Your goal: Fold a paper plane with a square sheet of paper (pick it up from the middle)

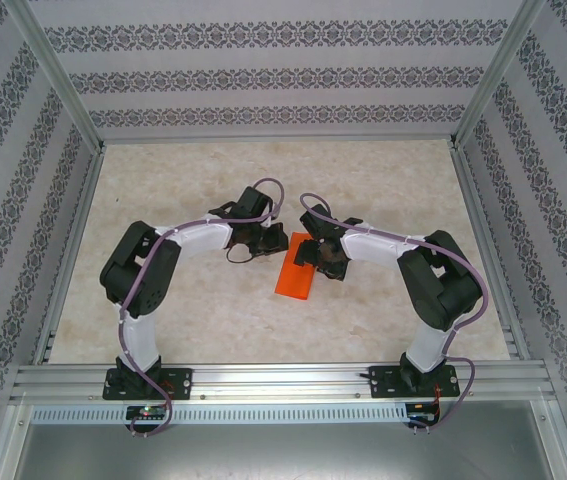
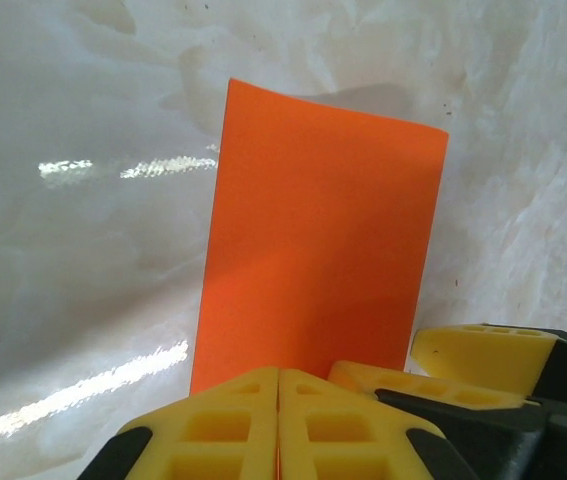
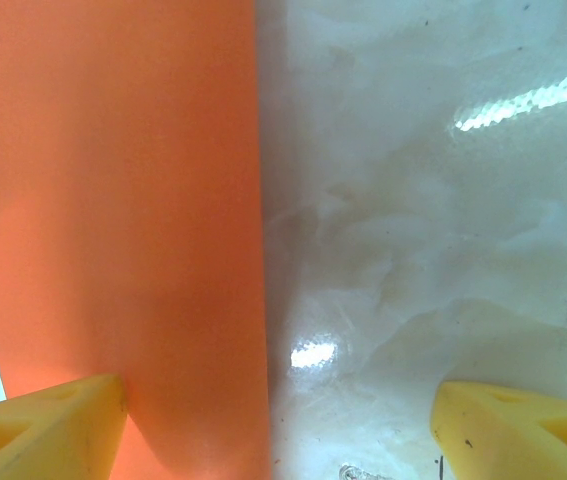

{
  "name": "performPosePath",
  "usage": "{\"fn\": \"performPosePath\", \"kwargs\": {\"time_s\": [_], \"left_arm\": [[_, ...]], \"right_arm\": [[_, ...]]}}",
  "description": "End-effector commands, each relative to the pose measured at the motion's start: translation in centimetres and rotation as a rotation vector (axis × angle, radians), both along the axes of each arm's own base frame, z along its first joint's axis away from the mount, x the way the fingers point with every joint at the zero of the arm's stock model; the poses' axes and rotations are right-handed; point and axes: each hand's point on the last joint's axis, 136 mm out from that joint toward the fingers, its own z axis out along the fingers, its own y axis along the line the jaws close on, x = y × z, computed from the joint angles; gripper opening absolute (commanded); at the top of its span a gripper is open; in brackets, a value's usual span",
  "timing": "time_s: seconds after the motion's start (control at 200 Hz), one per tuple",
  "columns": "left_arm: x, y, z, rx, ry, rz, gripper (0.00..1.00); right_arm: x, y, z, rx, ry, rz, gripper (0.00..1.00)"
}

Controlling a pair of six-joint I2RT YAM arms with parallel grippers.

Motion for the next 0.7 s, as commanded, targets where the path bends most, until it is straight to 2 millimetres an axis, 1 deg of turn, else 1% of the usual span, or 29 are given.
{"fn": "performPosePath", "kwargs": {"time_s": [0.0,0.105,0.335,0.515,0.694], "left_arm": [[-0.3,-1.6,0.0,-0.019,0.019,-0.033,0.05],[-0.5,-2.0,-0.5,-0.008,0.032,-0.045,0.0],[-0.7,-2.0,-1.9,0.05,0.06,-0.049,0.0],[-0.9,-2.2,-2.4,0.063,0.075,-0.056,0.0],[-1.2,-2.0,-3.4,0.083,0.093,-0.058,0.0]], "right_arm": [[-1.2,-1.1,-4.0,-0.069,0.062,0.007,0.83],[-1.2,-1.1,-4.1,-0.07,0.063,0.008,0.83],[-1.2,-1.0,-4.1,-0.067,0.06,0.005,0.83],[-1.3,-0.9,-4.2,-0.067,0.062,0.009,0.83],[-1.2,-0.8,-4.2,-0.066,0.062,0.01,0.83]]}}
